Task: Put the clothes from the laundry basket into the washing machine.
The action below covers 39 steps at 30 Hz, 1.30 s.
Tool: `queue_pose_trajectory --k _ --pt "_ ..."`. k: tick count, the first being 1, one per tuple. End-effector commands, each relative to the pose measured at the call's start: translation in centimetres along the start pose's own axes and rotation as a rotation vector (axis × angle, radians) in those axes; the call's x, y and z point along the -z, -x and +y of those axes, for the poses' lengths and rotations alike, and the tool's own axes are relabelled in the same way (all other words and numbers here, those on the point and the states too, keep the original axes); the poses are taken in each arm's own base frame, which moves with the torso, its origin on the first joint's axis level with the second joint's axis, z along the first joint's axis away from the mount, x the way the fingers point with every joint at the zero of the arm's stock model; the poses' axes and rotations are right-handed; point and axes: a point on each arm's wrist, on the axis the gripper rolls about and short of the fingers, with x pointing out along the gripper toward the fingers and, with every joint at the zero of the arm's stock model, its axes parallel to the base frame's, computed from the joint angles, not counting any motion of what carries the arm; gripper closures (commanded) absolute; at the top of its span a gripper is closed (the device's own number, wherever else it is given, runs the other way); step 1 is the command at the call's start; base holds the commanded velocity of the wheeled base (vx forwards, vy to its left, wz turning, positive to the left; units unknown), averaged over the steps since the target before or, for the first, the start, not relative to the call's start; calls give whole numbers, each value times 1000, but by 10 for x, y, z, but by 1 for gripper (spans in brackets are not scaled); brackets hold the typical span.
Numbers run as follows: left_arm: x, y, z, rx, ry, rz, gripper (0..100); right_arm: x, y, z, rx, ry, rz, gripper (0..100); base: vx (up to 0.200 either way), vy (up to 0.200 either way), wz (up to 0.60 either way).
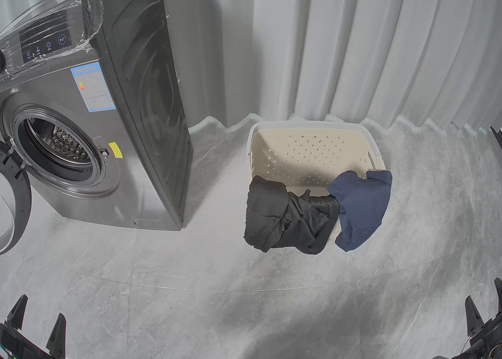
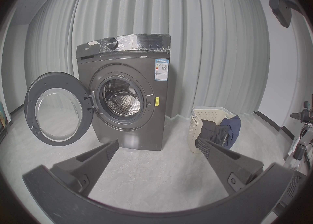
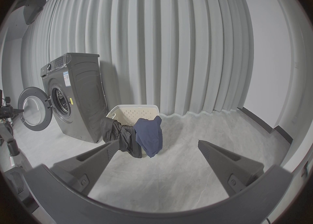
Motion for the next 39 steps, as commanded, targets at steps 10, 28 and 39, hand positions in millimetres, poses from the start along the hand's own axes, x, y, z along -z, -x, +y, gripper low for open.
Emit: queue_pose_trajectory --k 10,28,39 --pt "5 0 0 0 0 3 0 3 0 0 0 0 -6 0 0 -100 0" --pt "5 0 0 -2 0 3 0 3 0 0 0 0 -6 0 0 -56 0" --pt "5 0 0 0 0 2 0 3 0 0 0 0 -6 0 0 -127 0"
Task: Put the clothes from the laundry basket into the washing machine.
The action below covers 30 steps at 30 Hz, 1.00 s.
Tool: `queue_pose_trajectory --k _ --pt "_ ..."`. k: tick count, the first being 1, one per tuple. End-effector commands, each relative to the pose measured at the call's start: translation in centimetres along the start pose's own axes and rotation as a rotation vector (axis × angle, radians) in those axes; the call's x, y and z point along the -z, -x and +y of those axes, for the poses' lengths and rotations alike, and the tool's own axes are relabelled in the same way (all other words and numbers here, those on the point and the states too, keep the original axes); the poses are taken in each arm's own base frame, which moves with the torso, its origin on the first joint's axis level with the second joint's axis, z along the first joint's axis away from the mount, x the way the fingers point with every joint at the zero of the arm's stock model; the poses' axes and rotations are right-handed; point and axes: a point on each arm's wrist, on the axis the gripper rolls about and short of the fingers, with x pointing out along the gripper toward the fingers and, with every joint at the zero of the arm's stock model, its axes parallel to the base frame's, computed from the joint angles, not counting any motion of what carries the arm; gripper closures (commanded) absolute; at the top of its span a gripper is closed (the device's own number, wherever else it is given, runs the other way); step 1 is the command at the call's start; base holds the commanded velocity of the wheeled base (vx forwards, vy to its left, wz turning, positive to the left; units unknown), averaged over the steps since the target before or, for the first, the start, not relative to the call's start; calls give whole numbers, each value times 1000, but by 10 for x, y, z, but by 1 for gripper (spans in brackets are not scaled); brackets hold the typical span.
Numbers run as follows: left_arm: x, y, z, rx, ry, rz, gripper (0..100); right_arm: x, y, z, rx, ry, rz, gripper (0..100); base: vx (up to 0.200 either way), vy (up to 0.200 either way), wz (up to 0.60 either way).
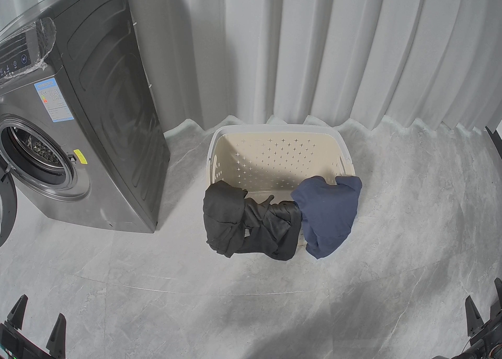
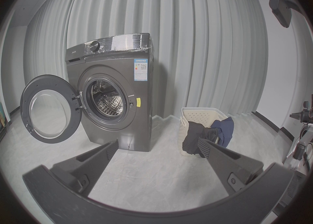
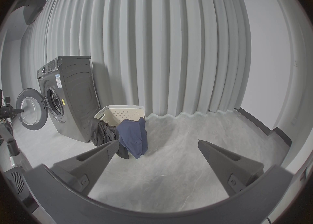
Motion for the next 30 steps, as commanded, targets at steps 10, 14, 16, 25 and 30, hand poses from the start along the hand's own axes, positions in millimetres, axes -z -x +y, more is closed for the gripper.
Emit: queue_pose_trajectory --k 10,14,16,25,30 --pt "5 0 0 0 0 4 0 3 0 0 0 0 -6 0 40 0 0" --pt "5 0 0 -2 0 4 0 3 0 0 0 0 -6 0 200 0 0" --pt "5 0 0 0 0 2 0 3 0 0 0 0 -6 0 200 0 0" --pt "5 0 0 -2 0 2 0 3 0 0 0 0 -6 0 89 0 0" --pt "5 0 0 0 0 4 0 3 0 0 0 0 -8 0 0 0 0"
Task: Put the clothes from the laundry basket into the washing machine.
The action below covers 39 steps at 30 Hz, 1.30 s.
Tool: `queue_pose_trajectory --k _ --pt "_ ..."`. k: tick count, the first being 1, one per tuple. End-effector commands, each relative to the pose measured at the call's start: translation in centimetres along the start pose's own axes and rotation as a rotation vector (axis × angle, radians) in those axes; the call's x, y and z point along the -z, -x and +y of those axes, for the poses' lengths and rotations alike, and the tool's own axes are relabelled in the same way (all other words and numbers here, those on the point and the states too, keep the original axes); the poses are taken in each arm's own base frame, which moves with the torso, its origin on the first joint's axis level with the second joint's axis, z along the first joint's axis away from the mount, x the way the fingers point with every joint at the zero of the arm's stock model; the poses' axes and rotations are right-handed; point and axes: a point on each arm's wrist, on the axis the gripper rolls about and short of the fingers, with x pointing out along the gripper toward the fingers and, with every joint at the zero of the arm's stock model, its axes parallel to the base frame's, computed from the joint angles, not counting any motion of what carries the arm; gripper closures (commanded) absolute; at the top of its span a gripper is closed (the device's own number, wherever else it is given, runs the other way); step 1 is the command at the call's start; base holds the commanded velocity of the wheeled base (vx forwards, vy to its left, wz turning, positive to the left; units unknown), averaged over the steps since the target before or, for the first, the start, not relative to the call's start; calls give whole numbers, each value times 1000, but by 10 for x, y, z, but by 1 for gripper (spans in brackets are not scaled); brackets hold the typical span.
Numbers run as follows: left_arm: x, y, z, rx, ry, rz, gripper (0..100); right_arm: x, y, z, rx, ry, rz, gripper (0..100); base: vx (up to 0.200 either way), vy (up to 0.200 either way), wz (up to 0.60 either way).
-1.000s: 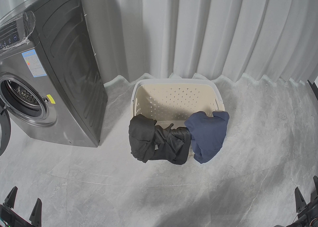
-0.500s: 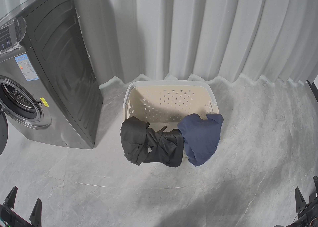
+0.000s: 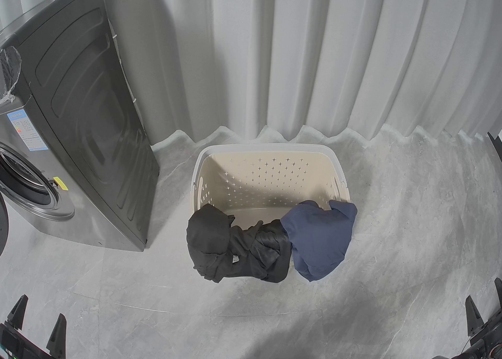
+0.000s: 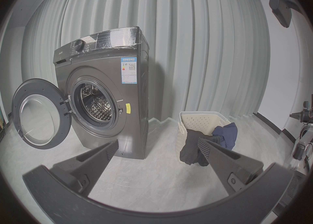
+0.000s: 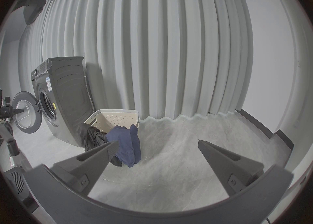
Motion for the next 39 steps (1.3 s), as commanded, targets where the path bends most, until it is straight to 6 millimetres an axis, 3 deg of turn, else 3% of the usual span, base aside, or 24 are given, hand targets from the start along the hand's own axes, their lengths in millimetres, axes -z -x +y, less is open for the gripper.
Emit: queue_pose_trajectory --k 1,8,19,21,22,23,25,27,28,29,32,35,37,39 --pt "5 0 0 0 1 1 0 3 0 0 -1 -1 -6 0 0 0 0" --pt "5 0 0 -2 2 3 0 3 0 0 -1 0 -6 0 171 0 0" --pt "5 0 0 -2 1 3 0 1 1 0 2 -16 -18 0 0 0 0" --pt "5 0 0 0 1 3 0 -13 5 0 0 -25 -84 0 0 0 0" --pt "5 0 0 0 1 3 0 -45 13 0 -7 -55 -185 0 0 0 0" --pt "5 0 0 0 1 1 0 -64 12 0 -11 -58 -188 0 0 0 0" --pt "5 0 0 0 1 1 0 -87 2 0 -14 -55 -142 0 0 0 0" --pt "5 0 0 0 1 3 0 -95 -13 1 -27 -62 -62 0 0 0 0" --pt "5 0 0 0 1 3 0 -95 -13 1 -27 -62 -62 0 0 0 0" --pt "5 0 0 0 1 1 0 -89 -41 3 -67 -63 116 0 0 0 0" --pt "5 0 0 0 1 3 0 -80 -76 5 -107 -121 314 0 0 0 0" --pt "5 0 0 0 1 1 0 -78 -93 6 -120 -158 379 0 0 0 0" --pt "5 0 0 -2 2 3 0 -70 -121 11 -152 -159 462 0 0 0 0" --pt "5 0 0 -2 2 3 0 -67 -127 12 -161 -158 480 0 0 0 0"
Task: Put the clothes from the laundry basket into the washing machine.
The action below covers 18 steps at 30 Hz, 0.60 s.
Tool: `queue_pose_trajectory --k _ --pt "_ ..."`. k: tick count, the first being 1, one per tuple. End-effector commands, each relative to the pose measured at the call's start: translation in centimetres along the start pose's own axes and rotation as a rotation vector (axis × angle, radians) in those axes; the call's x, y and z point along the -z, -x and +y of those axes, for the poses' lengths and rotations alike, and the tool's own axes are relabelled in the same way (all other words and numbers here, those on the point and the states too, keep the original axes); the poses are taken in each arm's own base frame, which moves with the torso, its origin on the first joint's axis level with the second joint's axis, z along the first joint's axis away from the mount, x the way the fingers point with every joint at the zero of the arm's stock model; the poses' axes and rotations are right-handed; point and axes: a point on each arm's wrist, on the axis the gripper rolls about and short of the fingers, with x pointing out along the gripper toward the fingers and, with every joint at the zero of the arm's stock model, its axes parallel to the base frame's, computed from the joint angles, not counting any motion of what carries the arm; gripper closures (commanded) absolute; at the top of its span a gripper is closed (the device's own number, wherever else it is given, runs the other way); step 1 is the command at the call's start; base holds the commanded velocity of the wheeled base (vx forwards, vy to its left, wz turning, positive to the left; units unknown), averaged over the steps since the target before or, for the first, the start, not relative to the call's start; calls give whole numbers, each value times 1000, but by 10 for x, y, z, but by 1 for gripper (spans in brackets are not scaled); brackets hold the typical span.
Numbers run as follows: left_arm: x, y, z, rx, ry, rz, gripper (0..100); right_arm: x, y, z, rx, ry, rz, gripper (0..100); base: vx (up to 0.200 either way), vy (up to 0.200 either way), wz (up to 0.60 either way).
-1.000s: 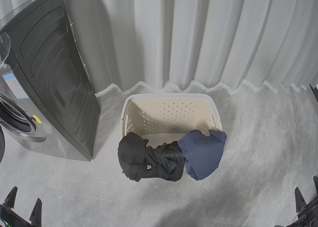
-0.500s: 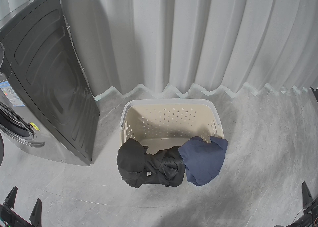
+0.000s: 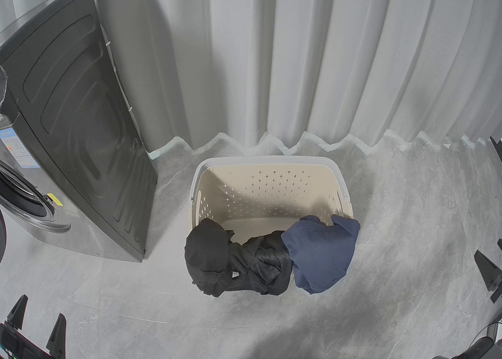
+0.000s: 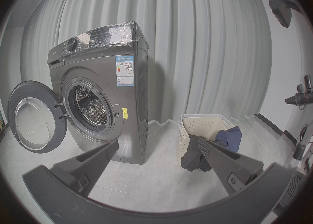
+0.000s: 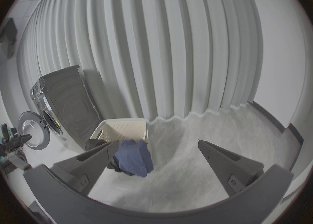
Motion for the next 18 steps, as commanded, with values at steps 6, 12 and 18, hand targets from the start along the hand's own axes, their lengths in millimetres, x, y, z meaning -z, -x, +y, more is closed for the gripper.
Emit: queue_pose_trajectory --k 6,12,18 --pt "5 0 0 -2 0 3 0 19 -116 11 -114 -45 458 0 0 0 0" --pt "5 0 0 -2 0 2 0 31 -140 24 -114 1 527 0 0 0 0" --pt "5 0 0 -2 2 2 0 45 -164 30 -109 20 567 0 0 0 0"
